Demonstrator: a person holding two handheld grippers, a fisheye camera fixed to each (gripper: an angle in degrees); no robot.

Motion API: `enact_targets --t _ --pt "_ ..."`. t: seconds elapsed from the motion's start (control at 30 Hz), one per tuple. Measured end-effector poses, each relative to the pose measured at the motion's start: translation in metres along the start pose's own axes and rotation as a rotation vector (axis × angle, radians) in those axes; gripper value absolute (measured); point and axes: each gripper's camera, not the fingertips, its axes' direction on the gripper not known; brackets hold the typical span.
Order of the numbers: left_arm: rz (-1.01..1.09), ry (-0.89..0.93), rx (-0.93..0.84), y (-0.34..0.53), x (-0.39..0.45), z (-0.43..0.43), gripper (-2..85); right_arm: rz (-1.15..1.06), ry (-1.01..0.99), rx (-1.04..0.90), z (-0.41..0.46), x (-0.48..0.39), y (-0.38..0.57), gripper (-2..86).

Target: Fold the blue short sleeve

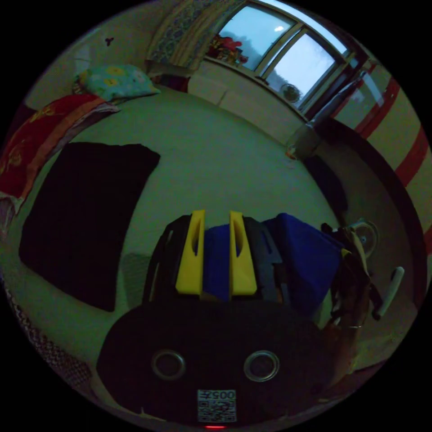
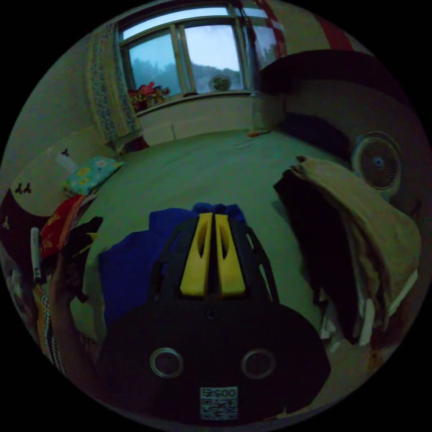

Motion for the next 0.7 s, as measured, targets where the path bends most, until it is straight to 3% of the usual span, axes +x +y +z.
enact_targets --t 0.1,0.23,0.43,0.7 --pt "0.024 0.018 -0.036 -0.006 0.007 0.005 10.2 0.036 0.037 0.007 -0.017 0.022 -0.006 -1.7" --pt "0.072 -0.097 -0.097 -0.010 0.016 0.010 11.0 0.047 0.105 -0.017 -0.028 0.041 -0.012 -1.7" --pt "0.051 -0.086 -0.148 -0.015 0.018 0.016 13.6 0.050 0.185 -0.222 -0.016 0.058 -0.021 -1.2" --pt "0.018 -0.040 -0.314 -0.020 0.019 0.048 16.7 -0.029 0.184 -0.090 -0.047 0.025 -0.033 -0.9"
